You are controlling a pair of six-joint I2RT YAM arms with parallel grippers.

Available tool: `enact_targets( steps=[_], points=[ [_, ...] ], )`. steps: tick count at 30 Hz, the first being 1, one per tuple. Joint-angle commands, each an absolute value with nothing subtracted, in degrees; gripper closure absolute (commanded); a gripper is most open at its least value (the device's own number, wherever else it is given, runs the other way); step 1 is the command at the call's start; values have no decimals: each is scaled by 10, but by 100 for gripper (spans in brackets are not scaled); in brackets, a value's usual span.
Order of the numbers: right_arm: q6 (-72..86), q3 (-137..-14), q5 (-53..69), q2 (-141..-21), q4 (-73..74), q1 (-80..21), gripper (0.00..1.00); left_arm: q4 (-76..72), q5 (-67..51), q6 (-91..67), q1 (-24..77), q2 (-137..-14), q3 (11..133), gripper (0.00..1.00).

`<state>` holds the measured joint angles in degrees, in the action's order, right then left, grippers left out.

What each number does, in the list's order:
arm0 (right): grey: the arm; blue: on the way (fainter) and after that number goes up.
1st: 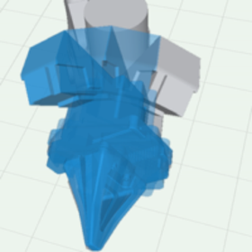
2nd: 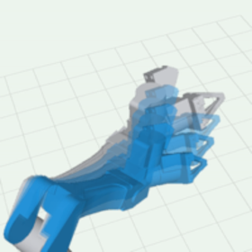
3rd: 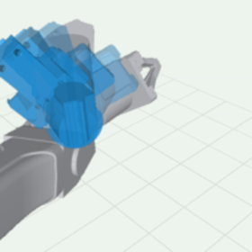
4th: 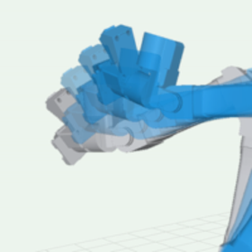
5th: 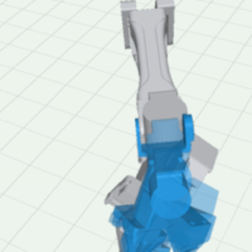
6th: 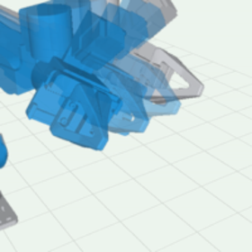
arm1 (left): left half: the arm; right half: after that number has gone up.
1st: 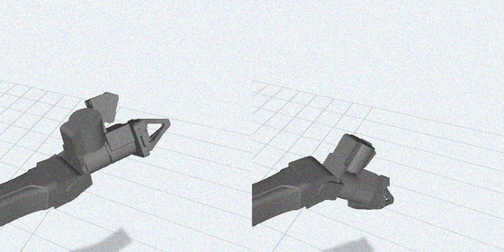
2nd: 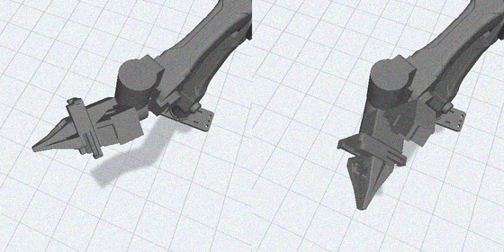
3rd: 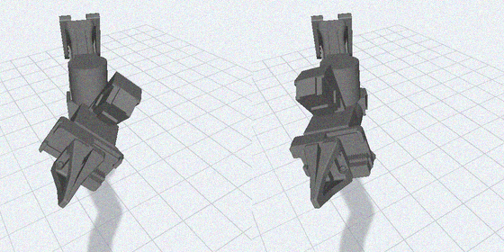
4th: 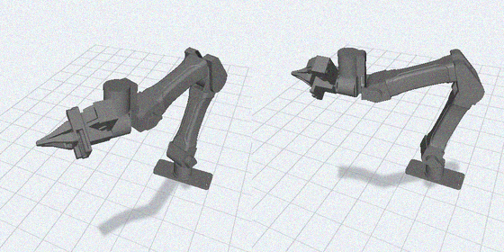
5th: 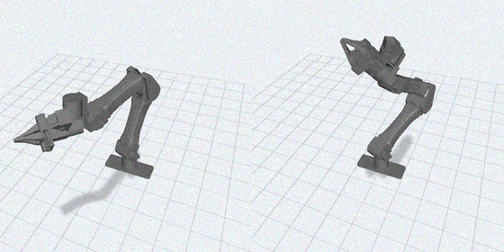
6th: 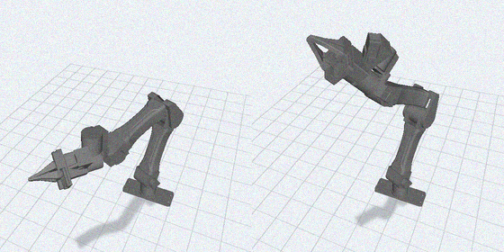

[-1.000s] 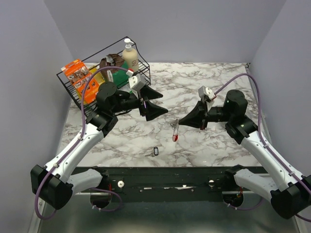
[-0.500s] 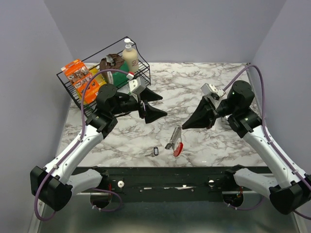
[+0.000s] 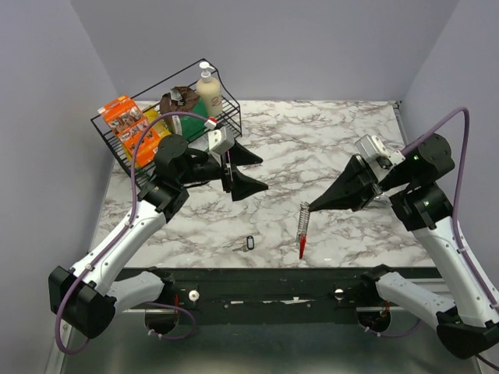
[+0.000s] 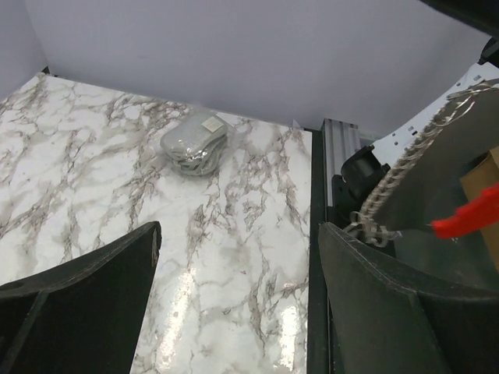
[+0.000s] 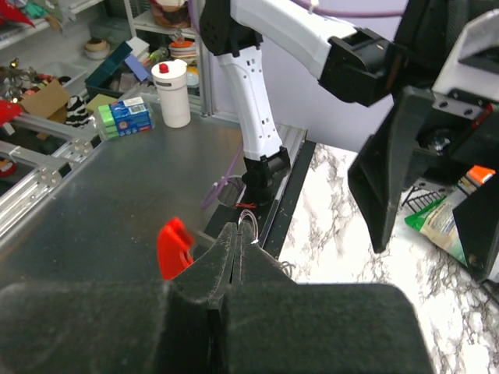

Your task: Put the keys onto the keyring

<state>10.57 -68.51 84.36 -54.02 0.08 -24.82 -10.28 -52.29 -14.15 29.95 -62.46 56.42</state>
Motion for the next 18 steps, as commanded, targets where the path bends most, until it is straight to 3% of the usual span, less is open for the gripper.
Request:
enact_targets(
  steps=[1, 8, 13, 18],
  points=[
    [121, -700, 1009, -526, 13, -253, 99, -120, -546, -141, 297, -633, 566, 10],
    [115, -677, 963, -539, 18, -252, 99, -121, -542, -142, 298, -637, 570, 9],
    [105, -638, 843, -555, 21, -252, 99, -111, -523, -137, 297, -634, 569, 8],
    [7, -627, 674, -573, 146, -252, 99, -75, -502, -122, 298, -629, 571, 7]
  ],
)
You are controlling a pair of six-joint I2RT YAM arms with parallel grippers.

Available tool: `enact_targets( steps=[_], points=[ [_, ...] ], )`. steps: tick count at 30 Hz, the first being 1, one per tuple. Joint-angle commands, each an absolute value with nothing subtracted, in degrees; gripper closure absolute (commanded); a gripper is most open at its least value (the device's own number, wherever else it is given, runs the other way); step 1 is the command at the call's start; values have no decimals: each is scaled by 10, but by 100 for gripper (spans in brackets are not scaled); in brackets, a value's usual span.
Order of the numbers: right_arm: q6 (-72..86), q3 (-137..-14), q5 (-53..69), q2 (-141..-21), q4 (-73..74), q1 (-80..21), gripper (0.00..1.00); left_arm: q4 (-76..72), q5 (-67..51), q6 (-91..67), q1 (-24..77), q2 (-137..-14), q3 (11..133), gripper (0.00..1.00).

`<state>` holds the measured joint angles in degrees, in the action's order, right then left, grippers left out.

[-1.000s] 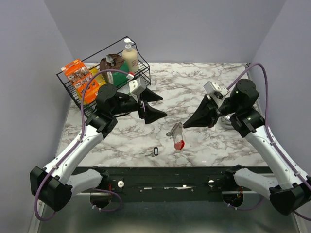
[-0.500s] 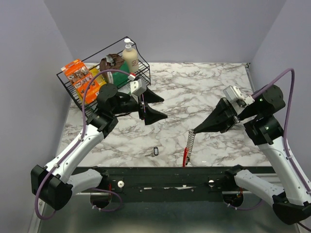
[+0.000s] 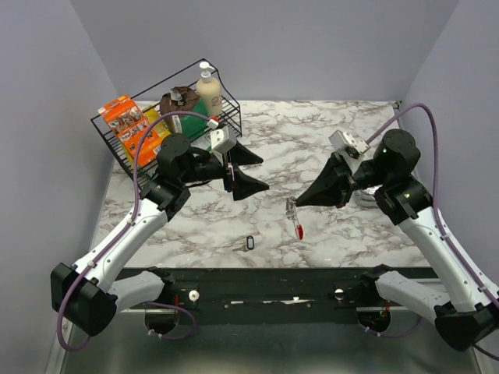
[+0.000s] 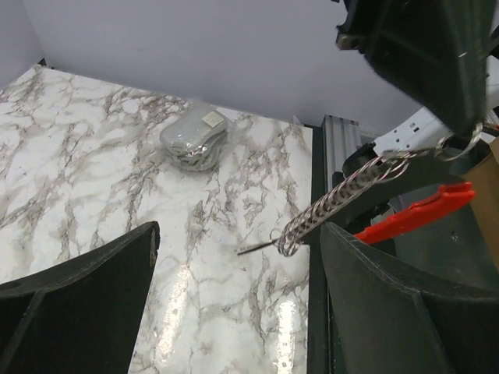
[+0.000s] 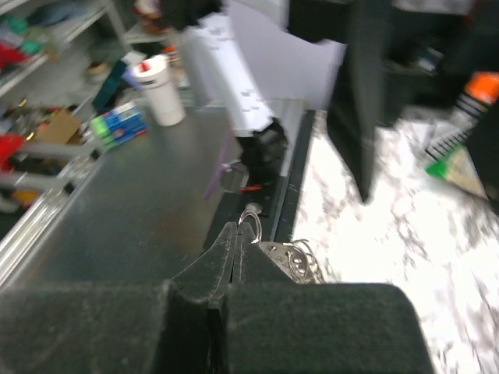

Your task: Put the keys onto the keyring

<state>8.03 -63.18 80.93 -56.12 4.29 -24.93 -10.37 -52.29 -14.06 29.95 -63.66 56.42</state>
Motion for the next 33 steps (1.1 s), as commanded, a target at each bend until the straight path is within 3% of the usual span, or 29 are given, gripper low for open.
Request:
enact_targets(
  steps=[1, 9, 21, 33],
  points=[
    [-12, -627, 645, -576, 164, -252, 100, -73, -498, -121, 298, -628, 571, 7],
    [-24, -571, 360, -577, 205, -252, 99, -69, -479, -120, 298, -627, 559, 7],
    [-2, -471, 262, -596, 185, -251, 99, -51, -476, -109, 298, -626, 549, 6],
    [119, -400, 117, -634, 93, -252, 99, -71, -433, -169, 301, -628, 510, 6]
  ],
)
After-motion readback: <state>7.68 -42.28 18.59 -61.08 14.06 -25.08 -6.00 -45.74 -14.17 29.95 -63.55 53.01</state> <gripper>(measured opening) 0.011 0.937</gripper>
